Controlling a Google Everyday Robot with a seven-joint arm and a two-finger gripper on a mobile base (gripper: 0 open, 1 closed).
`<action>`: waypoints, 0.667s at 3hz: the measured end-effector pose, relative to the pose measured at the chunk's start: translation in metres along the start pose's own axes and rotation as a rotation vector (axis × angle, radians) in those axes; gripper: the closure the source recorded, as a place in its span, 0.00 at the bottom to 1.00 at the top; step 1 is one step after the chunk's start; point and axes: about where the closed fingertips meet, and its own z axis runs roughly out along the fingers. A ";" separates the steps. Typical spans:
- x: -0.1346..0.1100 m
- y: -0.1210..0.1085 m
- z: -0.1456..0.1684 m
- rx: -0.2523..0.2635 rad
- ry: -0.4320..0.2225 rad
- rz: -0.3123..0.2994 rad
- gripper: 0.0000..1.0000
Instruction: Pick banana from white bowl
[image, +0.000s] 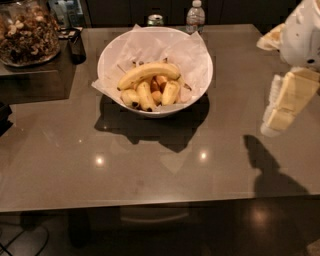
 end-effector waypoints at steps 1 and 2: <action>-0.049 -0.024 0.001 -0.014 -0.102 -0.090 0.00; -0.100 -0.048 0.008 -0.048 -0.184 -0.171 0.00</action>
Offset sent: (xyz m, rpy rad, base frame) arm 0.0985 0.1426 0.0509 0.1921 -0.0157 0.3626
